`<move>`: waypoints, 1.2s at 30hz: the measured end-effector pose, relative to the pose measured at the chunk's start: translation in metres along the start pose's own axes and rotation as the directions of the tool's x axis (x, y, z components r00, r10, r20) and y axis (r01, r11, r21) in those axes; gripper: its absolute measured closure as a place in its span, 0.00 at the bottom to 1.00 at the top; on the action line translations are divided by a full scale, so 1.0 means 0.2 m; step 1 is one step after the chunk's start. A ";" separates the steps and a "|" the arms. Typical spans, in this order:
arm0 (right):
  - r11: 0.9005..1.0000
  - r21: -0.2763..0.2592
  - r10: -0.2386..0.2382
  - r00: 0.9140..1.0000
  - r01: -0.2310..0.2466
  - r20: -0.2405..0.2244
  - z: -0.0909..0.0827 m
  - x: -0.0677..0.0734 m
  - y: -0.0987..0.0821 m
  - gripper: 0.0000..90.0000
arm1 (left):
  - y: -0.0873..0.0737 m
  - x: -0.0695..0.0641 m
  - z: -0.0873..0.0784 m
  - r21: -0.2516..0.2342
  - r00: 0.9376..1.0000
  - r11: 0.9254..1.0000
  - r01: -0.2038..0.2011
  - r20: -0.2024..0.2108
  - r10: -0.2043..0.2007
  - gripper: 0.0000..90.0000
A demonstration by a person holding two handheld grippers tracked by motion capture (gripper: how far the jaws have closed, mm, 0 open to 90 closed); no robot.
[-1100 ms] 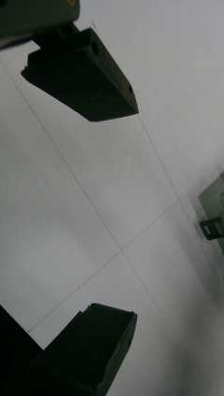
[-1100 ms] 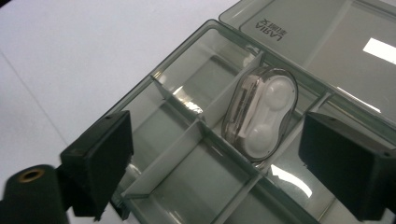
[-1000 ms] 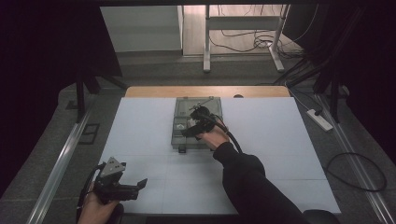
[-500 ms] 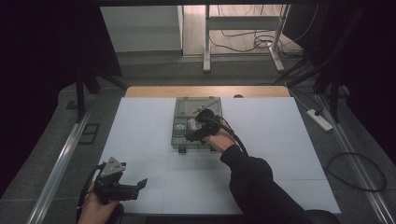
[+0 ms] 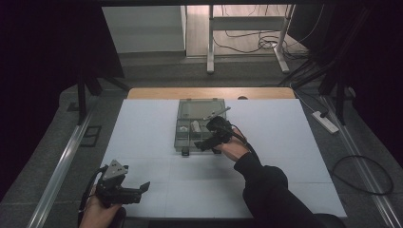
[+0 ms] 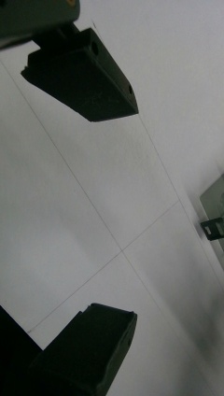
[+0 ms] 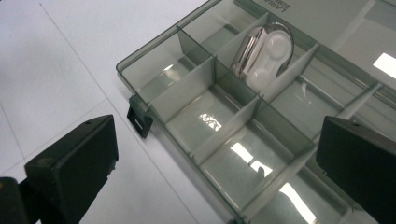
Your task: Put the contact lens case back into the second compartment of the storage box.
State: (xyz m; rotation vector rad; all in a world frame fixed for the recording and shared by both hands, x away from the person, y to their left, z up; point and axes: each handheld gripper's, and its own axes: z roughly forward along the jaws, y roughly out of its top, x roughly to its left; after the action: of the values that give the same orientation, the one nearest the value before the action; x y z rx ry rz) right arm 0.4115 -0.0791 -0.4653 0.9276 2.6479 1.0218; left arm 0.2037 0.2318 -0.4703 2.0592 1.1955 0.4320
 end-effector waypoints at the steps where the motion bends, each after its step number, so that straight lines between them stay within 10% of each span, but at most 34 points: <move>1: 1.000 -0.004 -0.002 1.000 0.002 0.000 -0.01 0.00 -0.01 0.00 | 0.00 0.00 0.00 0.000 1.000 1.000 0.000 0.000 0.000 0.05; 36: 1.000 0.005 -0.026 0.999 0.026 -0.037 -0.17 0.04 -0.20 0.00 | 0.00 0.00 0.00 -0.003 1.000 1.000 -0.009 0.002 0.009 0.05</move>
State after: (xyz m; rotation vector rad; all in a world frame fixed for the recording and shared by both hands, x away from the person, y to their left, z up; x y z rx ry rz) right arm 0.3730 -0.1161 -0.4658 0.8809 2.6872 1.0362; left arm 0.2030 0.2315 -0.4700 2.0623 1.1841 0.4357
